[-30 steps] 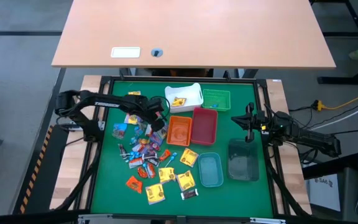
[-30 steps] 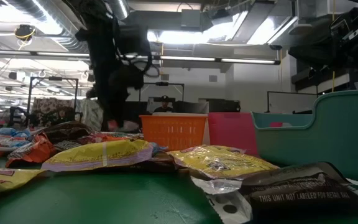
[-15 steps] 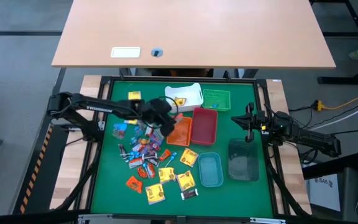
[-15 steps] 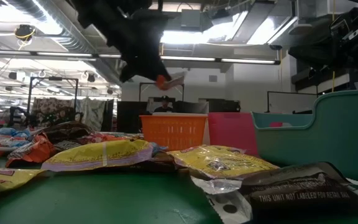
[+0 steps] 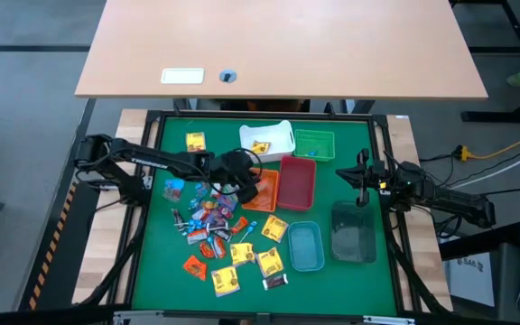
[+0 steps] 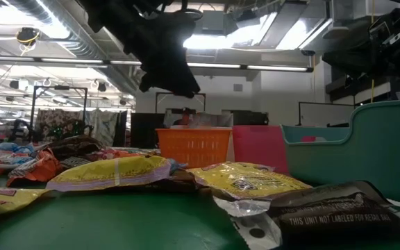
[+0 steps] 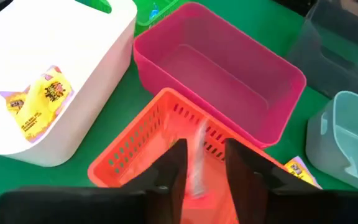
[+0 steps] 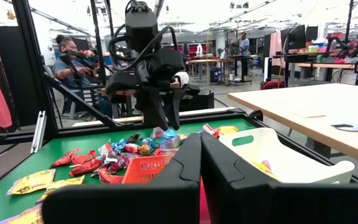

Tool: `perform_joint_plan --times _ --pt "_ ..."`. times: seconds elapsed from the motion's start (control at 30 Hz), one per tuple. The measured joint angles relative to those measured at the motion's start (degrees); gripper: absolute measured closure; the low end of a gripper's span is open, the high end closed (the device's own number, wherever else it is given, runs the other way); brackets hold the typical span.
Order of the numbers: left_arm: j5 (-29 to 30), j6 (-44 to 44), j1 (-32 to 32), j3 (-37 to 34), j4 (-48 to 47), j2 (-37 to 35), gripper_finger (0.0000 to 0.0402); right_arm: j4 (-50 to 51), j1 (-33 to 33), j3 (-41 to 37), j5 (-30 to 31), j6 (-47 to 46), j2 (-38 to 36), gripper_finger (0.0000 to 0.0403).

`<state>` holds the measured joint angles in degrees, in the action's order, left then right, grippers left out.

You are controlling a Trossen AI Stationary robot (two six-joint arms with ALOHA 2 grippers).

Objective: Sort candy
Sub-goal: Put the orange chocolate into the orange basket

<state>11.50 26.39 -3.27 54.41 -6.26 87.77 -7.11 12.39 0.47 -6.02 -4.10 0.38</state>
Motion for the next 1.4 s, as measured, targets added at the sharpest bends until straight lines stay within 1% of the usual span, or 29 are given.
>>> perform_joint_plan --times 0.17,0.3,0.37,0.43,0.57,0.73,0.8,0.87,0.97,1.07,1.13,1.23,1.4 --pt "0.0 0.0 -0.5 0.0 -0.3 0.0 0.0259 0.0 0.0 0.0 0.0 0.0 0.0 0.0400" --pt "-0.3 -0.1 -1.8 0.0 -2.1 -0.4 0.0251 0.0 0.0 0.0 0.0 0.0 0.0 0.0400" --pt "-1.3 -0.1 -2.7 0.0 -3.7 -1.0 0.0252 0.0 0.0 0.0 0.0 0.0 0.0 0.0400" --pt "-3.7 -0.2 -3.7 0.0 -6.2 -1.5 0.0252 0.0 0.0 0.0 0.0 0.0 0.0 0.0400" --pt "-10.6 0.1 -5.5 0.0 -11.9 -2.5 0.0252 0.1 0.0 0.0 0.0 0.0 0.0 0.0400" --pt "-18.7 3.9 -6.1 0.0 -21.0 -2.6 0.0252 0.1 0.0 0.0 0.0 0.0 0.0 0.0400" --pt "-20.4 6.2 -5.9 0.0 -25.4 -2.7 0.0252 0.1 0.0 0.0 0.0 0.0 0.0 0.0400" --pt "-20.8 8.7 -5.9 0.0 -29.3 -2.7 0.0252 0.2 0.0 0.0 0.0 0.0 0.0 0.0400" --pt "-19.9 11.6 -5.9 0.0 -34.6 -2.7 0.0252 0.3 0.0 0.0 0.0 0.0 0.0 0.0400" --pt "-14.9 16.3 -5.9 0.0 -37.5 -2.7 0.0252 0.5 0.0 0.0 0.0 0.1 0.0 0.0400" --pt "-11.1 19.1 -5.9 0.0 -38.3 -2.7 0.0252 0.6 0.0 0.0 0.0 0.0 0.0 0.0400" --pt "-6.5 21.0 -5.4 0.0 -37.9 -2.7 0.0252 1.2 0.0 0.0 0.0 0.1 0.0 0.0400" --pt "-3.5 23.9 -3.7 0.0 -37.9 -2.6 0.0252 1.3 0.0 0.0 0.0 0.1 0.0 0.0400"
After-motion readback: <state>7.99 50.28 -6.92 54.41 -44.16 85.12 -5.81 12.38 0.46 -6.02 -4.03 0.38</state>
